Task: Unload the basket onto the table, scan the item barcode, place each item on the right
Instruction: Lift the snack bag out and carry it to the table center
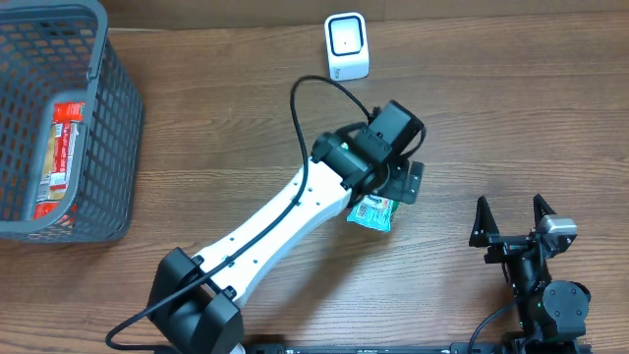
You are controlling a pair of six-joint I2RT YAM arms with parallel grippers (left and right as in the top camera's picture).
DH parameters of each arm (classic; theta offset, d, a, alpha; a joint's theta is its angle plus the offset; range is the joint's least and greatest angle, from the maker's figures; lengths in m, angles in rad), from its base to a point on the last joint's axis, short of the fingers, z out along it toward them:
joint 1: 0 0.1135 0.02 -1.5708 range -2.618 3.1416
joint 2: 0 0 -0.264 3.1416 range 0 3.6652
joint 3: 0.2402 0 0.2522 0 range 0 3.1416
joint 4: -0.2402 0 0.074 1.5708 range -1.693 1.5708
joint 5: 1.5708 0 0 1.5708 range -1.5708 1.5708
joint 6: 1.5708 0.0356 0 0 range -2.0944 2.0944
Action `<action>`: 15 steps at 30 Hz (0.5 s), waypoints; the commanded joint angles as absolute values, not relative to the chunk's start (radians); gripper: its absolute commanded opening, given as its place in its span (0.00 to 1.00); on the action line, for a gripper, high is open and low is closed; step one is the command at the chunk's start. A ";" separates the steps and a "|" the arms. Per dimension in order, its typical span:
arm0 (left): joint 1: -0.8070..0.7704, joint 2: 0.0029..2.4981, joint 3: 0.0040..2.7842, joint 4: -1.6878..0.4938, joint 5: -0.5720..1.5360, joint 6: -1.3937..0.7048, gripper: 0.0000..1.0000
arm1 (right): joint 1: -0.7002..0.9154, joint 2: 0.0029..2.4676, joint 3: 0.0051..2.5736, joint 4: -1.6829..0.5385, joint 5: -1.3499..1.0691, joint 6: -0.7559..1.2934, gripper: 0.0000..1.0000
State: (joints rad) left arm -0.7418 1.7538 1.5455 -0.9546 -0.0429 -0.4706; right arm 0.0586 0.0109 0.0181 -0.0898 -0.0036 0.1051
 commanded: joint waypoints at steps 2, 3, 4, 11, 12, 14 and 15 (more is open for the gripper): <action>-0.660 1.756 1.610 -1.023 -0.122 -0.441 1.00 | 0.053 0.003 0.008 -0.084 -0.010 0.108 1.00; -0.636 1.756 1.615 -1.044 -0.122 -0.441 1.00 | 0.053 0.003 0.008 -0.084 -0.010 0.108 1.00; -0.612 1.756 1.619 -1.065 -0.120 -0.441 0.96 | 0.053 0.003 0.008 -0.084 -0.010 0.108 1.00; -0.510 1.756 1.595 -1.124 0.075 -0.391 0.04 | 0.053 0.003 0.008 -0.084 -0.010 0.108 1.00; -0.511 1.756 1.583 -1.119 0.091 -0.384 0.04 | 0.053 0.003 0.008 -0.084 -0.010 0.108 1.00; -0.516 1.756 1.552 -1.110 0.087 -0.385 0.04 | 0.053 0.003 0.008 -0.084 -0.010 0.108 1.00; -0.518 1.756 1.541 -1.105 0.086 -0.385 0.04 | 0.053 0.003 0.008 -0.084 -0.010 0.108 1.00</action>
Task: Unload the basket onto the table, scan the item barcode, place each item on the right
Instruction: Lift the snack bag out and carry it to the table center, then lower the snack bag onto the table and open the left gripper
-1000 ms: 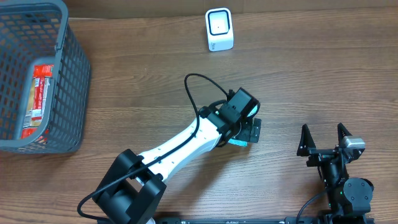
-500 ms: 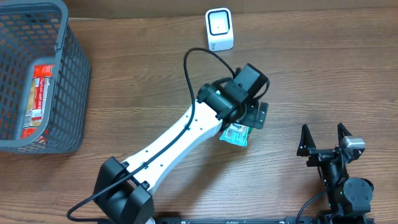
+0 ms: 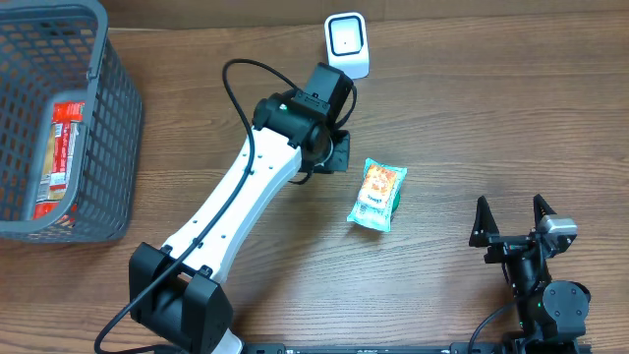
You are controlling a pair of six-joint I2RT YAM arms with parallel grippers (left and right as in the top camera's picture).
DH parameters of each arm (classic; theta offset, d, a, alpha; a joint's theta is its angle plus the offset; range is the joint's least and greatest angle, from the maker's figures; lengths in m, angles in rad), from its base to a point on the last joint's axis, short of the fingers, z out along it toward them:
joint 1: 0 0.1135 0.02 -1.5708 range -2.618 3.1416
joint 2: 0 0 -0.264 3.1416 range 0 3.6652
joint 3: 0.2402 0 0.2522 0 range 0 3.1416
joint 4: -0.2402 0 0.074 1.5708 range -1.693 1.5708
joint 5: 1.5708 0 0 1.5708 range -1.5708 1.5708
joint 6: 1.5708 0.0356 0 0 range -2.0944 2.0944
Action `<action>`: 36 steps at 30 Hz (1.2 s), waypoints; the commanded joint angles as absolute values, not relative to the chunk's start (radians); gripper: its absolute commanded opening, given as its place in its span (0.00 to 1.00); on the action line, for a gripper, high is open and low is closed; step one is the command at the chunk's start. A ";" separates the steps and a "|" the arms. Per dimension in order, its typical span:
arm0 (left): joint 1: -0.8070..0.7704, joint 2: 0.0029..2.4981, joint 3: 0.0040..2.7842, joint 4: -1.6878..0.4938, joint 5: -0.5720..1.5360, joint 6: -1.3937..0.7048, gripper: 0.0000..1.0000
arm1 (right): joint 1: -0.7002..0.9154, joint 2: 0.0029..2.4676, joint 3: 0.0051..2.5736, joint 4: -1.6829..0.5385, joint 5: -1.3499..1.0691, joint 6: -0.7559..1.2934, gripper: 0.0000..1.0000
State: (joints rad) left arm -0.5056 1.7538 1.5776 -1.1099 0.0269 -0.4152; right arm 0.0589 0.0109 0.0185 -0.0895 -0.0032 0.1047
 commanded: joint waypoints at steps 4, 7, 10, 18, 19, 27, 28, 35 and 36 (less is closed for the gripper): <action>-0.524 1.756 1.471 -1.049 0.095 -0.385 0.05 | 0.053 0.003 0.008 -0.084 -0.010 0.108 1.00; -0.529 1.756 1.423 -0.994 0.138 -0.384 0.07 | 0.053 0.003 0.008 -0.084 -0.010 0.108 1.00; -0.531 1.756 1.400 -0.967 0.188 -0.383 0.09 | 0.053 0.003 0.008 -0.084 -0.010 0.108 1.00; -0.532 1.756 1.396 -0.953 0.268 -0.369 0.15 | 0.053 0.003 0.008 -0.084 -0.010 0.108 1.00; -0.532 1.756 1.396 -0.954 0.268 -0.369 0.15 | 0.053 0.003 0.008 -0.084 -0.010 0.108 1.00; -0.532 1.756 1.396 -0.961 0.313 -0.353 0.15 | 0.053 0.003 0.008 -0.084 -0.010 0.108 1.00; -0.532 1.756 1.396 -0.961 0.311 -0.353 0.15 | 0.053 0.003 0.008 -0.084 -0.010 0.108 1.00; -0.531 1.756 1.396 -0.960 0.294 -0.350 0.18 | 0.053 0.003 0.008 -0.084 -0.010 0.108 1.00; -0.531 1.756 1.396 -0.960 0.278 -0.350 0.18 | 0.053 0.003 0.008 -0.084 -0.010 0.108 1.00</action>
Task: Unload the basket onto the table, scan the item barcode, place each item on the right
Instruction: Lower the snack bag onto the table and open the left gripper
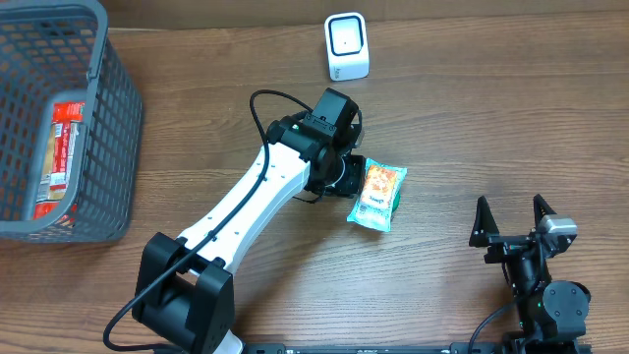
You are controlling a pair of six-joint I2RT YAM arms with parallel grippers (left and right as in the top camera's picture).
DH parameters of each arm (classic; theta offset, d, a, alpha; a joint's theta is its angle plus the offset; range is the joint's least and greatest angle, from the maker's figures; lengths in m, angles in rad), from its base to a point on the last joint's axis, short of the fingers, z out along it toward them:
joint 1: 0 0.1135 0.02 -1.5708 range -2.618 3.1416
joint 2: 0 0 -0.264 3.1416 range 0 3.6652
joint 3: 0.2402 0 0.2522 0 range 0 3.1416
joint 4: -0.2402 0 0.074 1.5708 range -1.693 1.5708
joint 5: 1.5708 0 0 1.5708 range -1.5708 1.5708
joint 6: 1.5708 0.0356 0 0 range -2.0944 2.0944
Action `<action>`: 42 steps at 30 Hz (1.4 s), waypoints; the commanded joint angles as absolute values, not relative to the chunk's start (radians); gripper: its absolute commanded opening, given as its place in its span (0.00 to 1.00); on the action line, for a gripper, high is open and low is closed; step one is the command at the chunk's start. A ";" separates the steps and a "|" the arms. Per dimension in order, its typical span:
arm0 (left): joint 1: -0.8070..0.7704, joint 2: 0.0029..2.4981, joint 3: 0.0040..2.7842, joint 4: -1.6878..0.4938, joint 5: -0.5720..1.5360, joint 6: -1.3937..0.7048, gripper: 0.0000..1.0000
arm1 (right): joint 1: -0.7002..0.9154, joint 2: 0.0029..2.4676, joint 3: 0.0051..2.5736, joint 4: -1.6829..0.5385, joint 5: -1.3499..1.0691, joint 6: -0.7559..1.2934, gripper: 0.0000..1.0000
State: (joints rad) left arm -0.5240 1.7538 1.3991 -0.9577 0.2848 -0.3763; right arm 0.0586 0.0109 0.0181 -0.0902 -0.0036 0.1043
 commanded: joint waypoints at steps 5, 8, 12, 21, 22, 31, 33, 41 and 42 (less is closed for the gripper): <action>-0.531 1.756 1.395 -0.963 0.133 -0.351 0.20 | 0.053 0.003 0.008 -0.084 -0.010 0.108 1.00; -0.530 1.756 1.395 -0.956 0.092 -0.351 0.21 | 0.053 0.003 0.008 -0.084 -0.010 0.108 1.00; -0.530 1.757 1.391 -0.931 0.022 -0.352 0.16 | 0.053 0.003 0.008 -0.084 -0.010 0.108 1.00; -0.530 1.789 1.336 -0.869 -0.010 -0.382 0.06 | 0.053 0.003 0.008 -0.084 -0.010 0.108 1.00; -0.530 1.800 1.333 -0.868 -0.010 -0.382 0.07 | 0.053 0.003 0.008 -0.084 -0.010 0.108 1.00; -0.521 1.953 1.330 -0.832 0.046 -0.381 0.04 | 0.053 0.003 0.008 -0.084 -0.010 0.108 1.00; -0.515 1.964 1.330 -0.833 0.073 -0.381 0.04 | 0.053 0.003 0.008 -0.084 -0.010 0.108 1.00; -0.509 1.965 1.330 -0.833 0.165 -0.381 0.04 | 0.053 0.003 0.008 -0.084 -0.010 0.108 1.00; -0.511 1.965 1.330 -0.833 0.182 -0.381 0.04 | 0.053 0.003 0.008 -0.084 -0.010 0.108 1.00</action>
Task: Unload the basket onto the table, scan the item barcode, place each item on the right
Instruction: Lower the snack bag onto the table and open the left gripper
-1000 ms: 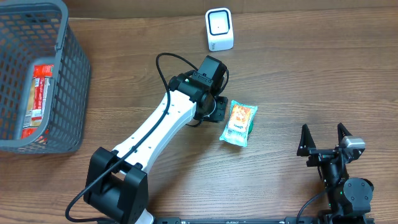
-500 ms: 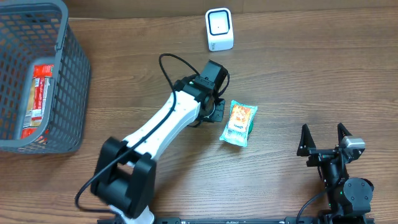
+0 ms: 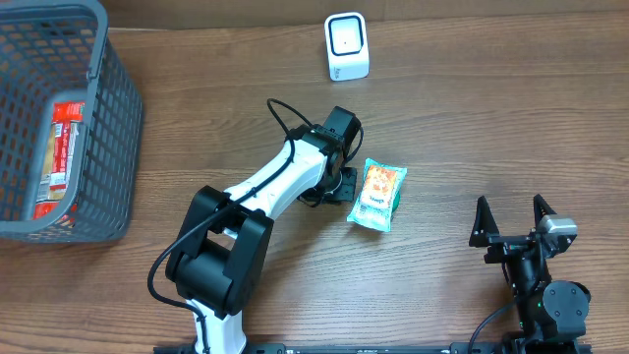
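A small snack packet (image 3: 377, 195) with an orange picture and teal ends lies flat on the wooden table, near the middle. The white barcode scanner (image 3: 347, 46) stands at the back, well beyond it. My left gripper (image 3: 342, 186) sits just left of the packet, touching or nearly touching its edge; the wrist hides the jaws, so their state is unclear. My right gripper (image 3: 511, 222) rests at the front right with its fingers (image 3: 482, 218) spread apart and nothing between them.
A grey mesh basket (image 3: 106, 118) stands at the far left with a red and white packet (image 3: 61, 147) inside. The left arm's black cable loops above its wrist.
The left arm has folded back toward its base, its elbow now much closer to the packet. The gripper stays beside the packet's left edge. Packet and right arm are unmoved.
First my left gripper covered the packet near the table's middle. Then it was up near the scanner, with the packet lying alone on the table. Later it was back at the packet's left edge, where it remains with the arm more folded.
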You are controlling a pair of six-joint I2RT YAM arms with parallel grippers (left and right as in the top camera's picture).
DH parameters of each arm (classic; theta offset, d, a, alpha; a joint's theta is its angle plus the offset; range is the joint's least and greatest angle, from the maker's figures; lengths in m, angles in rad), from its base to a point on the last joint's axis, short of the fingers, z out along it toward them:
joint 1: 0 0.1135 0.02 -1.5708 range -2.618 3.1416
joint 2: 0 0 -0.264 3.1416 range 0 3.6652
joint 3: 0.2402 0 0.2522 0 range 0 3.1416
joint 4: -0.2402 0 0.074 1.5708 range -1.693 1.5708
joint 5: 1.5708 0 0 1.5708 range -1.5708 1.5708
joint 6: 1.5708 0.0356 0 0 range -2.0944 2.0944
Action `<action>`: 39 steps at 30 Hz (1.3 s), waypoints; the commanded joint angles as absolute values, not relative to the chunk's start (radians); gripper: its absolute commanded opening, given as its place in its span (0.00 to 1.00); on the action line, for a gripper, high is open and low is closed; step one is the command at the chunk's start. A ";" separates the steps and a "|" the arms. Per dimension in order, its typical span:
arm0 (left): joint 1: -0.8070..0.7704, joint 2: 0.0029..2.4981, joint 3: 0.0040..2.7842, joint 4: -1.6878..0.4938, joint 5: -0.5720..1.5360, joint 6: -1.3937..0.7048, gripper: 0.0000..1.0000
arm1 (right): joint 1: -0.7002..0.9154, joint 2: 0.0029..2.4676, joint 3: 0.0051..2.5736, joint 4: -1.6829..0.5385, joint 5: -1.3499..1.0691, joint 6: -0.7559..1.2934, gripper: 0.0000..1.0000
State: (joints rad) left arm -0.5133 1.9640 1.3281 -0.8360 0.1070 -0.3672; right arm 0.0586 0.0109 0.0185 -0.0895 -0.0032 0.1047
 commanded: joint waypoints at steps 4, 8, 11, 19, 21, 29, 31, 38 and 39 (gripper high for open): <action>-0.511 1.965 1.330 -0.833 0.247 -0.381 0.04 | 0.053 0.003 0.008 -0.084 -0.010 0.108 1.00; -0.511 1.965 1.330 -0.832 0.287 -0.381 0.04 | 0.053 0.003 0.008 -0.084 -0.010 0.108 1.00; -0.511 1.965 1.330 -0.833 0.315 -0.381 0.04 | 0.053 0.003 0.008 -0.084 -0.010 0.108 1.00; -0.512 1.965 1.330 -0.835 0.394 -0.381 0.04 | 0.053 0.003 0.008 -0.084 -0.010 0.108 1.00; -0.512 1.965 1.330 -0.841 0.394 -0.381 0.04 | 0.053 0.003 0.008 -0.084 -0.010 0.108 1.00; -0.512 1.965 1.330 -0.856 0.394 -0.382 0.04 | 0.053 0.003 0.008 -0.084 -0.010 0.108 1.00; -0.512 1.965 1.330 -0.857 0.394 -0.382 0.04 | 0.053 0.003 0.008 -0.084 -0.010 0.108 1.00; -0.512 1.965 1.329 -0.857 0.389 -0.395 0.04 | 0.053 0.003 0.008 -0.084 -0.010 0.108 1.00; -0.512 1.965 1.329 -0.854 0.385 -0.402 0.04 | 0.053 0.003 0.008 -0.084 -0.010 0.108 1.00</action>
